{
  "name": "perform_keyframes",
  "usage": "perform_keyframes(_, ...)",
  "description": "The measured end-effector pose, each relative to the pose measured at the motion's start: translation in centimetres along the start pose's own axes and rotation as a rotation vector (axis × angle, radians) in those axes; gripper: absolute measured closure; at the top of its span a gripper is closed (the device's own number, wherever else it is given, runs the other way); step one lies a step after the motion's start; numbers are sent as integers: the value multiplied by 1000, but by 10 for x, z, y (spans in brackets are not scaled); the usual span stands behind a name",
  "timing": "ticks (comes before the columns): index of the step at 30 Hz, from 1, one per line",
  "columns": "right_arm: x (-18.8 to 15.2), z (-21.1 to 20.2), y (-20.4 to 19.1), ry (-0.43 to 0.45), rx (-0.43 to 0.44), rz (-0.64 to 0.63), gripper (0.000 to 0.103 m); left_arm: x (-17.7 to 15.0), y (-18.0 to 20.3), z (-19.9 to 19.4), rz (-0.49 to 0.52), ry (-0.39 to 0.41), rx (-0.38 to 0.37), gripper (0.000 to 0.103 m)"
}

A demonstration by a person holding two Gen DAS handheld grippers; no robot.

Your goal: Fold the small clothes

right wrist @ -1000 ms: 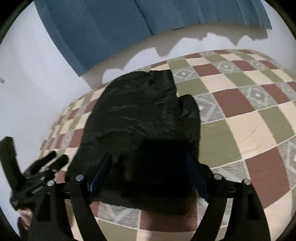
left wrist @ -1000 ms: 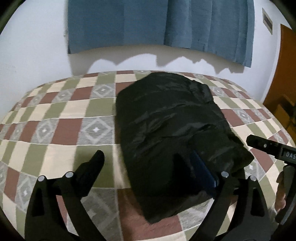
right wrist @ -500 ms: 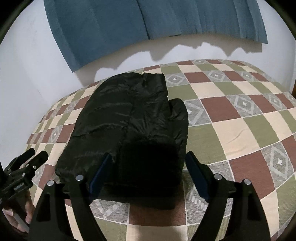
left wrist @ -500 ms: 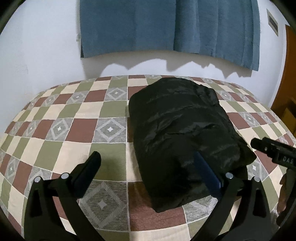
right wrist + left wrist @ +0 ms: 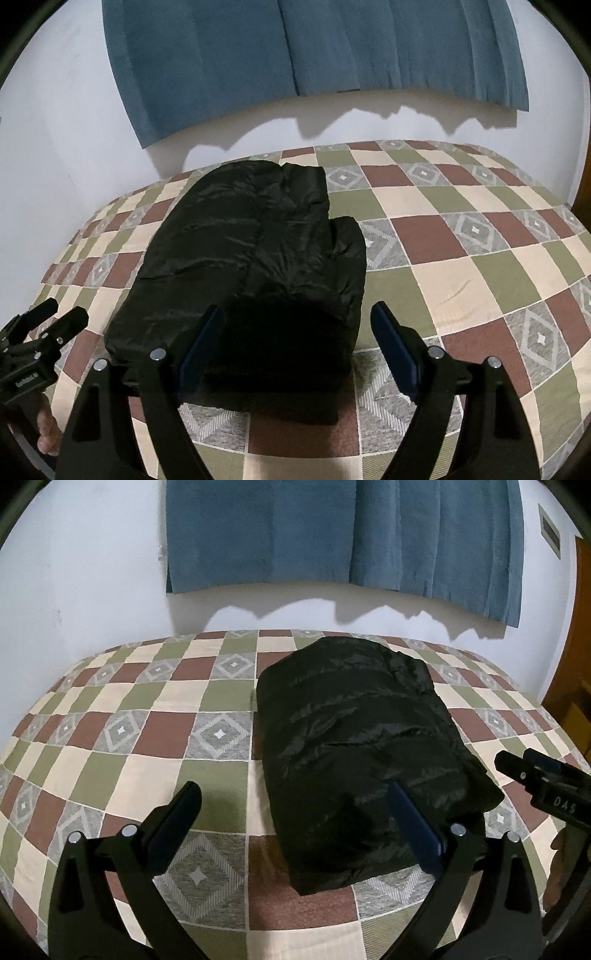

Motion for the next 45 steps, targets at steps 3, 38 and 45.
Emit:
perform_keyframes(3, 2, -2, -1, 21, -11, -19, 17, -2, -2, 0, -1, -3, 23, 3)
perform_keyframes(38, -5, 1, -10, -16, 20, -37, 17, -5, 0, -19, 24, 34, 73, 3)
perform_keyframes(45, -7, 1, -15, -24, 18, -42, 17, -5, 1, -21, 25, 30, 71, 3)
Point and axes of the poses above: each gripper's, at about its wrist camera, not at the fingertips, and z roughly the way its jaws point, y to its right, x to its top, the point moved 3 cm from there along z, roughly the way its jaws point, and after that the axes turned 15 degrees about y, right-handed, at the moved point
